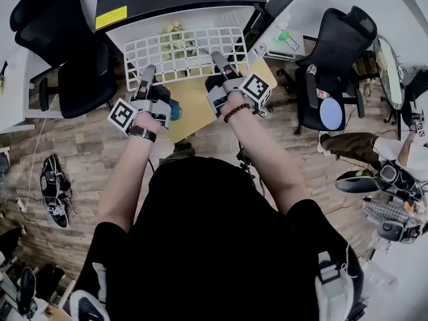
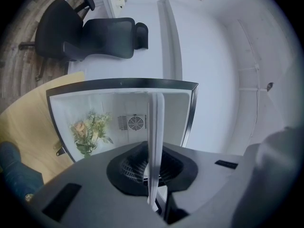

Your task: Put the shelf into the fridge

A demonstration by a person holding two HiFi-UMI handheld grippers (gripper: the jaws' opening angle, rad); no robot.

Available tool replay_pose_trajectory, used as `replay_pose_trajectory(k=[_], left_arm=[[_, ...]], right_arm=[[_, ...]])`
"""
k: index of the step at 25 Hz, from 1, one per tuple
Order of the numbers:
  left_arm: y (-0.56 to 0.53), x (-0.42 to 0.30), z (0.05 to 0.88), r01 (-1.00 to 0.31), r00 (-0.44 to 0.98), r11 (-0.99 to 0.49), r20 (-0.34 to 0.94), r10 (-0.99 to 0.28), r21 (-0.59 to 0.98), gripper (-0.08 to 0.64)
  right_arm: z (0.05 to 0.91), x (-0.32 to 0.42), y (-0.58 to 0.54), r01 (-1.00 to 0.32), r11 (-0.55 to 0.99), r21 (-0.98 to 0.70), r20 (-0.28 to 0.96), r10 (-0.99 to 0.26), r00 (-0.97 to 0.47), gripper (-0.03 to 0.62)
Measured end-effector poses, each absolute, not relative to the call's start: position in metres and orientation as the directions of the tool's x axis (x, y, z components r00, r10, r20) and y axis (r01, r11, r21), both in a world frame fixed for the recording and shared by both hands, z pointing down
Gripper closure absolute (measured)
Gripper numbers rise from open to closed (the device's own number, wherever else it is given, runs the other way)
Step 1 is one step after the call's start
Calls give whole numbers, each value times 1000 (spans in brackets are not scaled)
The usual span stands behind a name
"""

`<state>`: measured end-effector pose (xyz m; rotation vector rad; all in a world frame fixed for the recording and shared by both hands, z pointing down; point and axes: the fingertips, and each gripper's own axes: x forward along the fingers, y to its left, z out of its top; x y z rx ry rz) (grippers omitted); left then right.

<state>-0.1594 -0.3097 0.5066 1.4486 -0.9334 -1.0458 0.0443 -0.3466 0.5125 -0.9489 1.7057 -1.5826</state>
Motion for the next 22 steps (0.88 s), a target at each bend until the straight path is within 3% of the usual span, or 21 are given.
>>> replay_pose_trajectory(k=[22], left_arm=[[-324, -160, 509, -5, 301, -123, -116, -947, 992, 529]], right_arm=[[515, 43, -366, -81, 1, -997, 44, -837, -546, 549]])
